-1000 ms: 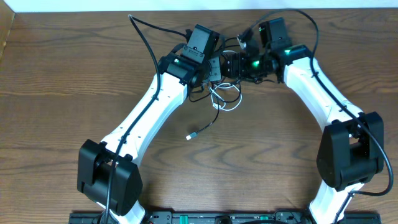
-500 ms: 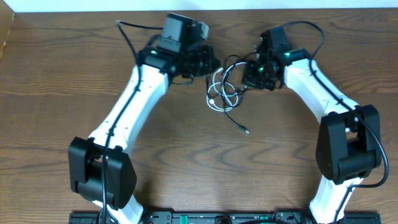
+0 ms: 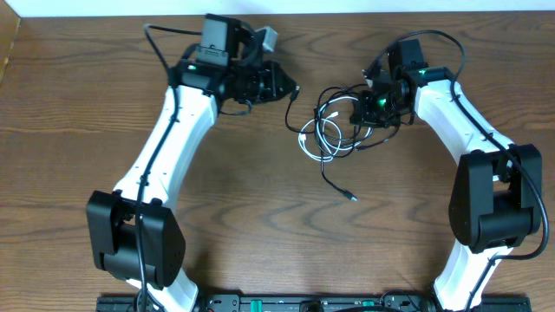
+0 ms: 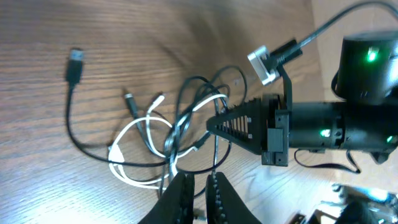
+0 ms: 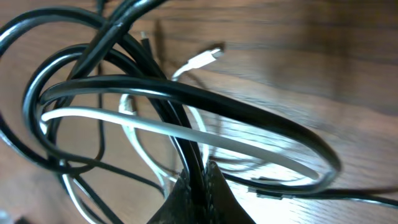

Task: Untangle cables

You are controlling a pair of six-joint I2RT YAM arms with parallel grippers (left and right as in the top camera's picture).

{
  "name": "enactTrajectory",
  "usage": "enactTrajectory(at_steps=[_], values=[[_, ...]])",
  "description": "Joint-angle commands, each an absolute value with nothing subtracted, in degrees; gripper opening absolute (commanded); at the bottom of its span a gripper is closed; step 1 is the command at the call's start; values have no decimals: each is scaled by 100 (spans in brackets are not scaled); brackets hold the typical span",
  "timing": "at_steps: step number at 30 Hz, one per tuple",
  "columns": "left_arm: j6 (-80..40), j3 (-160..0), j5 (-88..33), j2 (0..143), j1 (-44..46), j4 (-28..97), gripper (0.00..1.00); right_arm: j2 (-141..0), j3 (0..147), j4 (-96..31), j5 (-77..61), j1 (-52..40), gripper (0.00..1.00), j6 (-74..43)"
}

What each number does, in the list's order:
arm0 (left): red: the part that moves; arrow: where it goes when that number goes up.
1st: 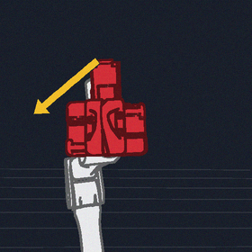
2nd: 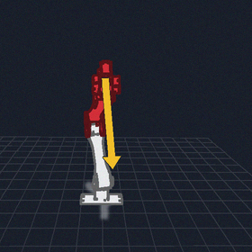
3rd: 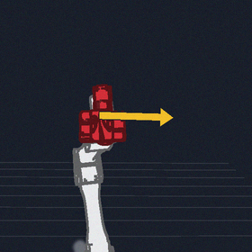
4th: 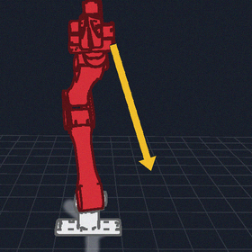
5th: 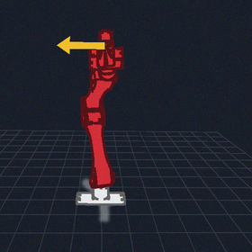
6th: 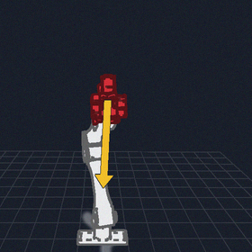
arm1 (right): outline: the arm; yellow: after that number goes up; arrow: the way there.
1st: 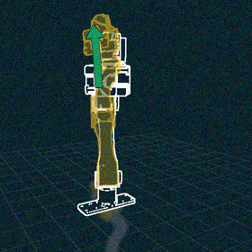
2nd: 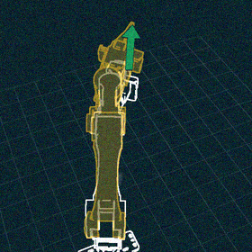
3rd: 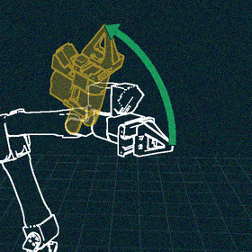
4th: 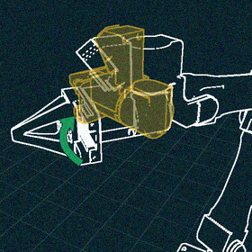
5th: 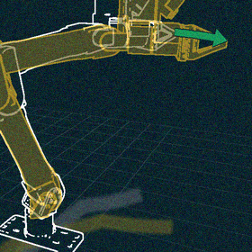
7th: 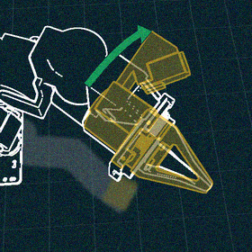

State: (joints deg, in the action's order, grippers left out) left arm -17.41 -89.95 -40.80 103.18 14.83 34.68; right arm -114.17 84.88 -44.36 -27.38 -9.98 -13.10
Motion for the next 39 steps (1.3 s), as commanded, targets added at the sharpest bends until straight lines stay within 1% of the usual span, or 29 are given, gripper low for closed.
enactTrajectory(at_steps=[1,3,4,6,9,12,22,29,31,32,33,34,35,36,37,38,39], values=[[-1549,-8962,-3785,10374,1835,3457,25,-11467,8458,-4377,-3341,-1035,1,-893],[-1549,-8962,-3782,10429,1964,3411,41,-11467,8458,-4388,-3341,-1057,1,-893],[-1551,-8962,-3680,10490,2062,3395,45,-11467,8458,-4397,-3341,-1061,1,-893],[-1555,-8962,-3387,10602,2200,3406,49,-11467,8458,-4416,-3341,-1059,1,-893],[-1719,-8962,-2517,10849,2383,3393,50,-11467,8458,-4462,-3341,-1059,1,-893],[-1763,-8962,-2023,11183,2456,3183,52,-11467,8458,-4493,-3341,-1059,1,-893],[-1763,-8962,-2023,11644,2462,2359,52,-11467,8458,-4480,-3339,-1059,1,-893],[-1761,-8958,-1837,11920,2495,2521,52,-11467,8458,-4475,-3308,-1059,1,-893],[-1577,-8956,-1831,12018,2578,2694,52,-11467,8458,-4482,-3295,-1059,1,-893],[-1347,-8956,-1804,12025,2587,2696,49,-11467,8458,-4484,-3295,-1059,1,-893],[-1284,-8956,-1682,12025,2587,2698,43,-11467,8458,-4482,-3293,-1059,1,-893],[-1291,-8956,-1282,12025,2585,2711,34,-11467,8458,-4493,-3216,-1059,1,-915],[-1295,-8958,-928,12022,2578,2716,25,-11467,8458,-4580,-2818,-1059,1,-1236],[-1352,-8962,-493,12016,2567,2757,14,-11467,8458,-4716,-2377,-1055,1,-1575],[-1387,-8978,-244,12003,2563,2814,11,-11467,8458,-4875,-1953,-1048,1,-1811],[-1400,-9030,311,11950,2563,2971,8,-11467,8458,-5050,-1492,-1044,1,-1966],[-1398,-9100,880,11865,2565,3135,8,-11467,8458,-5238,-1068,-1044,1,-2051]])
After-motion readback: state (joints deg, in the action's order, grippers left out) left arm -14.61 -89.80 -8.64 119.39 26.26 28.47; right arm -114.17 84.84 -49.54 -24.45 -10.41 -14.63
